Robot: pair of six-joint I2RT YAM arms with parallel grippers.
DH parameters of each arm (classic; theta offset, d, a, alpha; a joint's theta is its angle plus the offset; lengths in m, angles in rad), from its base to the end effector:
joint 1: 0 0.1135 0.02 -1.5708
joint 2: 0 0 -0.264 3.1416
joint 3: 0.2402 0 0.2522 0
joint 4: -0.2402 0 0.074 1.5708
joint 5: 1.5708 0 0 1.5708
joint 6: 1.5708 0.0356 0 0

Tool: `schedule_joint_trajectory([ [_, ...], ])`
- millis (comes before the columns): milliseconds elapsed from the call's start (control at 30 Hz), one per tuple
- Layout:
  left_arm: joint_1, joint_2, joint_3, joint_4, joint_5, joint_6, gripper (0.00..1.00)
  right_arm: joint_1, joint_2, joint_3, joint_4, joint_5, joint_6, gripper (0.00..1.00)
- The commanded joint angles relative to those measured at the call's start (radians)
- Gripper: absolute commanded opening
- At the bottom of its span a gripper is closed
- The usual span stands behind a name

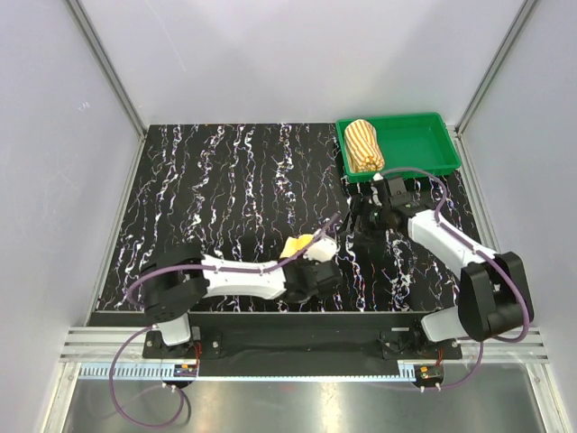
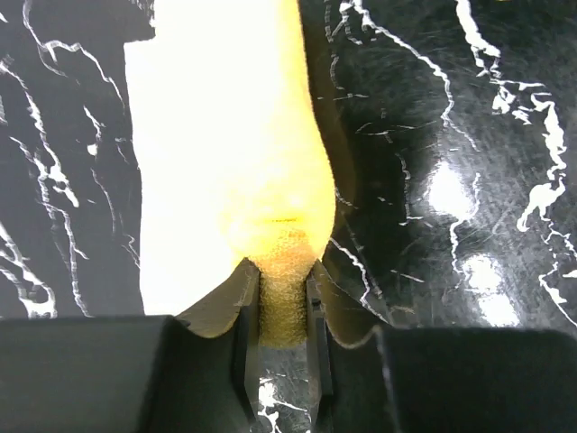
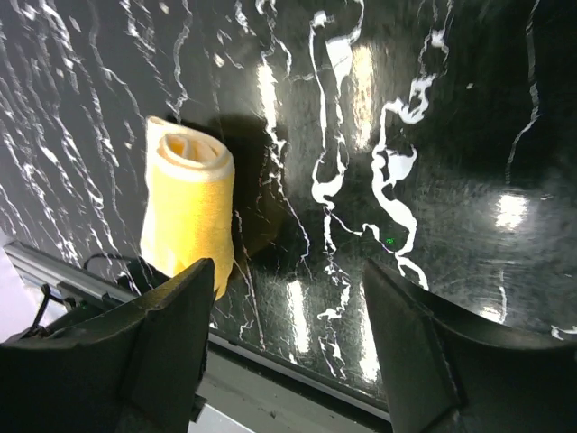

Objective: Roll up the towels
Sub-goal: Roll the towel, then place the rolled towel into the container

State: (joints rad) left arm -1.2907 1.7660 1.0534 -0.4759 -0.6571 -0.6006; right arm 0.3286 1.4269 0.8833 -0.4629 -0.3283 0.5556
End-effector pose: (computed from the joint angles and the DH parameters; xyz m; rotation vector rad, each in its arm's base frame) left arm 0.1132 -0.3149 0.1629 0.6609 2.3055 0.1019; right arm 0.2617 0.1014 0.2084 0.1754 2.6733 0.7325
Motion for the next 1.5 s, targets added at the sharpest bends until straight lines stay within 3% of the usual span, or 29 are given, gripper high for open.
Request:
schedule_joint_trajectory([
  [0,0.048,-0.091,-0.076,0.106,0.148,-0.071,0.01,-0.003,-0.057,0.049,-0.068,0.006,-0.048,0.74],
  [300,0.273,-0.342,-0.401,0.466,0.523,-0.218,0.0,-0.002,-0.163,-0.128,0.211,-0.205,0.09,0.76],
  [467,0.41,-0.376,-0.553,0.666,0.727,-0.281,0.0,-0.003,-0.158,-0.207,0.36,-0.322,0.153,0.77],
  [633,0.496,-0.358,-0.661,0.869,0.865,-0.372,0.0,0.0,-0.111,-0.294,0.625,-0.408,0.237,0.77],
  [833,0.551,-0.292,-0.756,1.039,0.945,-0.464,0.0,0.038,0.03,-0.334,0.859,-0.462,0.256,0.77],
  [967,0.561,-0.295,-0.788,1.06,0.944,-0.482,0.0,0.11,0.128,-0.299,0.877,-0.408,0.213,0.77],
  [1200,0.579,-0.309,-0.836,1.07,0.945,-0.507,0.0,0.191,0.352,-0.248,1.061,-0.413,0.26,0.77],
  [1467,0.59,-0.272,-0.863,1.111,0.955,-0.519,0.0,0.256,0.477,-0.185,1.158,-0.414,0.279,0.77],
])
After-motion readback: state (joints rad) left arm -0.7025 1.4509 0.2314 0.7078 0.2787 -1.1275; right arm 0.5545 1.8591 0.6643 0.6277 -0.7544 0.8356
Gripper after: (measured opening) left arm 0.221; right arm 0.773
